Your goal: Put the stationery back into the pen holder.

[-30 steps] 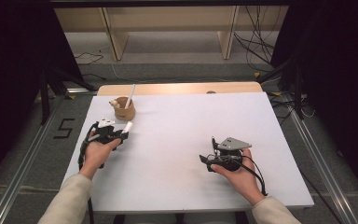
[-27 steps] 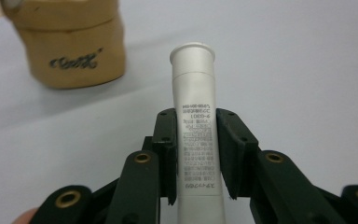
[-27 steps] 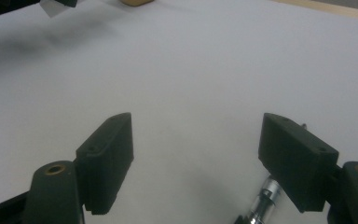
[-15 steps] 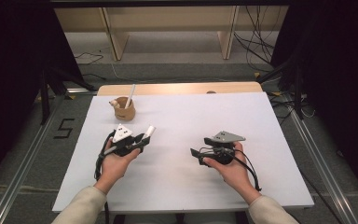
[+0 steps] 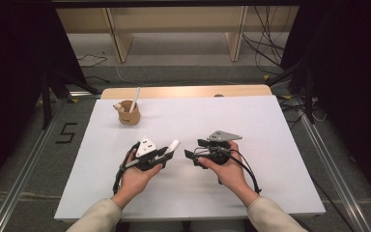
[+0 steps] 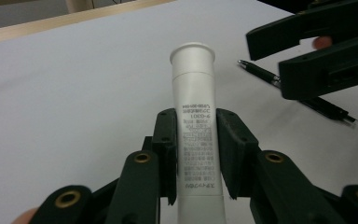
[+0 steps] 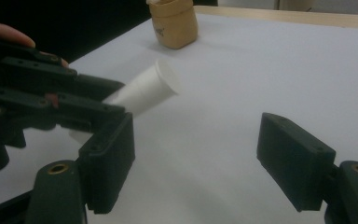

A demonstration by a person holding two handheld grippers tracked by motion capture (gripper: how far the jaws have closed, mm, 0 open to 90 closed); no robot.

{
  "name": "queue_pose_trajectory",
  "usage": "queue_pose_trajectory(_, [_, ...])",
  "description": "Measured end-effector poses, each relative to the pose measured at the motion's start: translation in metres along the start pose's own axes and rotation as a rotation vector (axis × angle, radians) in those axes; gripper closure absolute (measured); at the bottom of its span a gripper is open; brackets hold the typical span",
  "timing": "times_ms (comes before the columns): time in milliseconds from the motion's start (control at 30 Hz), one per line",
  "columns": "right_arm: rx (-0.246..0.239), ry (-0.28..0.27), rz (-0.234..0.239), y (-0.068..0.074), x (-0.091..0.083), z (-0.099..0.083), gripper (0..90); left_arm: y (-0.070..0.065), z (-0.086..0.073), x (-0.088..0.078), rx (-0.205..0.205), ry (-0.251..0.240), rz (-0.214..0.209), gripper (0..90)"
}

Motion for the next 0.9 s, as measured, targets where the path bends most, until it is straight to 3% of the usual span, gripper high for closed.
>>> queue_pose_trajectory(467, [0.077, 0.004, 0.048, 0.002, 0.021, 0.005, 30.2, -0.012, -0.003, 0.009, 0.015, 0.004, -0.025, 70.3])
queue_pose_trajectory(900, [0.144, 0.013, 0.102, 0.004, 0.027, 0.003, 34.9, -0.015, -0.002, 0.011, 0.013, -0.008, -0.039, 70.2])
Point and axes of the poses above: each handheld gripper's, and its own axes: x roughly forward along the jaws, z roughly out of its top, y roughly to its left, the point moved 5 cm from there along x, roughly forward along the jaws
